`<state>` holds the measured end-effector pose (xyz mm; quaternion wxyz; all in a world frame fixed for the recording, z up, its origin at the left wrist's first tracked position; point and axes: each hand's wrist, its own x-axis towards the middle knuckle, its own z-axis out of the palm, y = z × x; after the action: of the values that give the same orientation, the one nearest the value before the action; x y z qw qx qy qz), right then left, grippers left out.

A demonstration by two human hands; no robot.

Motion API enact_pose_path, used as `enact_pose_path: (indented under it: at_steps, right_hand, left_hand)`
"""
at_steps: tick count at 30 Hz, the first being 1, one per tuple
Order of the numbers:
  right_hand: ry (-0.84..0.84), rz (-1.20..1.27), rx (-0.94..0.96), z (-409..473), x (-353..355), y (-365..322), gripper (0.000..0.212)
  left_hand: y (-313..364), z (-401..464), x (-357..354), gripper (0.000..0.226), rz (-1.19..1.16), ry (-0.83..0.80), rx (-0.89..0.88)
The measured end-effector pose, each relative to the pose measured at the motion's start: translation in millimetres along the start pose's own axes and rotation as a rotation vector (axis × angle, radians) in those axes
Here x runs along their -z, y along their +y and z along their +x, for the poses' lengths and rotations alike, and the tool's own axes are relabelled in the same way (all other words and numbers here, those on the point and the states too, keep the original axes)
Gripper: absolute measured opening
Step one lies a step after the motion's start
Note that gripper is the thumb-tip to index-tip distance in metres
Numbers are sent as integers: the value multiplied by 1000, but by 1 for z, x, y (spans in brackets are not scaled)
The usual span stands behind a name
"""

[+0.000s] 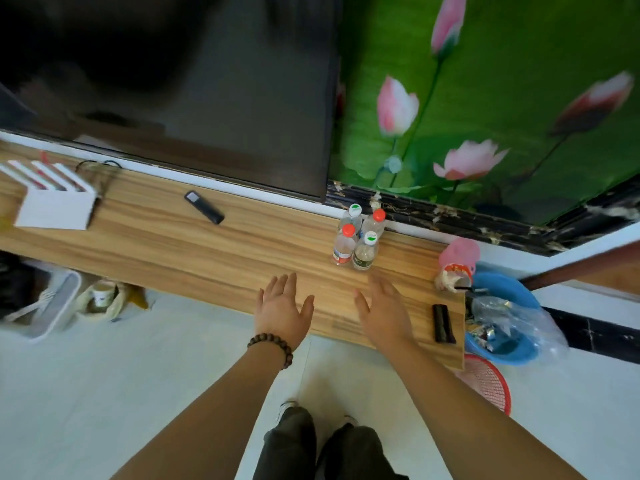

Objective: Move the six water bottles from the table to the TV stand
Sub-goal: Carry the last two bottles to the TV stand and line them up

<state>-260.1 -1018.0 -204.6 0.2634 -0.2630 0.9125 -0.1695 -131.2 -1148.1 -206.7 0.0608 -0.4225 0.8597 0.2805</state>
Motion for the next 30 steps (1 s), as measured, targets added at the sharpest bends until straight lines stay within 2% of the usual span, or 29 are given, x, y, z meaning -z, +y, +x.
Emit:
enact_pose_path:
  at_steps: [6,13,17,22,27,30]
  right_hand:
    - [45,-63,164,-46,48,-47,57]
    - [-11,-163,334,-76,40,-74,55]
    - [-47,-223,487,-92,23,-87,55]
    - [-147,-221,682,-127,-14,-115,72]
    - [-311,-288,912,-185,-60,-152,54]
    - [-410,-339,1045,-229,-95,-177,68]
  left_hand:
    - [-10,-57,69,62,-22,139,127]
    - [-25,-114,84,61,-57,255,261]
    - [-43,-158,78,61,-92,326,395]
    - [-74,-225,57,60,-158,408,613]
    - [-111,-307,37,60,-235,488,862]
    - [-134,-364,27,60,-270,555,1023]
